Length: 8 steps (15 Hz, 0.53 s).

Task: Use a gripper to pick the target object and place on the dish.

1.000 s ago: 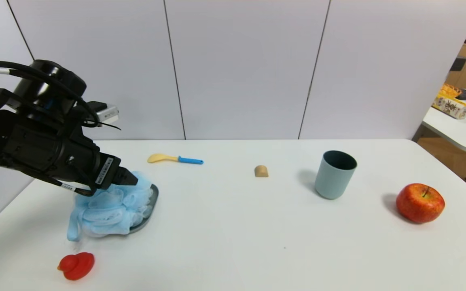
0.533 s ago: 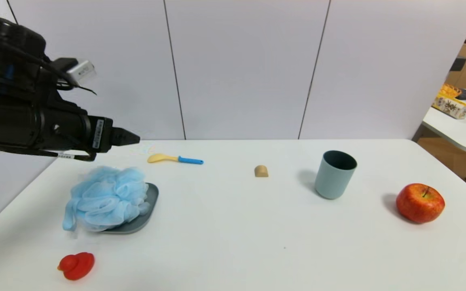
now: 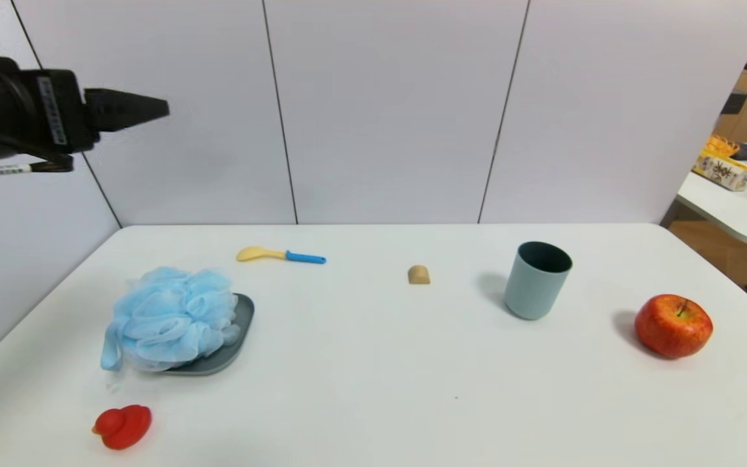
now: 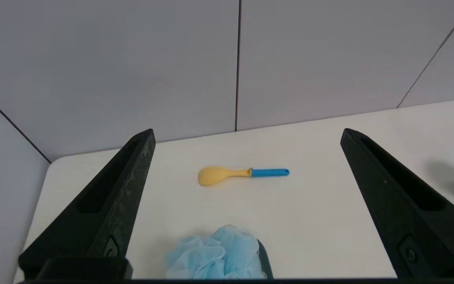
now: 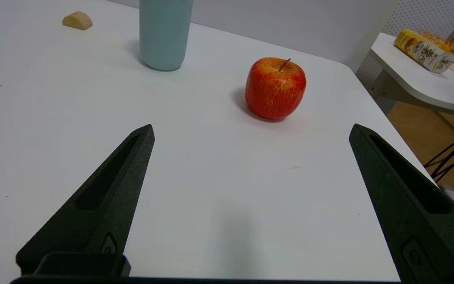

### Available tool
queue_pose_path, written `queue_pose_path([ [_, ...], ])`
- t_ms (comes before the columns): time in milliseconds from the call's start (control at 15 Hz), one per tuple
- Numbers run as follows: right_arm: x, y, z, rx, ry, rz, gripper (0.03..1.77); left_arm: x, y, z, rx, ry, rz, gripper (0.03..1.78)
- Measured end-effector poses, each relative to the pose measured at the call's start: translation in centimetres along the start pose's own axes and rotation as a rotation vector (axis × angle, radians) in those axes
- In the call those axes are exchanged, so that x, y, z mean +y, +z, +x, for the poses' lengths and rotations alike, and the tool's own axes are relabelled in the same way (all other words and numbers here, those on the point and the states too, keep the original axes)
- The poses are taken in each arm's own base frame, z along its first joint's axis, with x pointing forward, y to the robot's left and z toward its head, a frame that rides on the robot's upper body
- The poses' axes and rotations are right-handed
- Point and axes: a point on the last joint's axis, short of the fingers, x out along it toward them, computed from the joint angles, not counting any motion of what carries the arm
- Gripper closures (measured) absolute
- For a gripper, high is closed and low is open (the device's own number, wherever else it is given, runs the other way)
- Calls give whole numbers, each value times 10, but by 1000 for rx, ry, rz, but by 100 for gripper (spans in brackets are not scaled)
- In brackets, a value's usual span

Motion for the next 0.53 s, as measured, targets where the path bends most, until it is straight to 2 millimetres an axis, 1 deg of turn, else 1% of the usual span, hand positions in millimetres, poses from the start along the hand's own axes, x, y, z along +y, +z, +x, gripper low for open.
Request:
queue_pose_path([
  [333,0,0,0,0,0,0,9,4,9,-63,-278,22,154,12],
  [533,0,0,0,0,0,0,9,7,2,-105,-428,49,215,12],
])
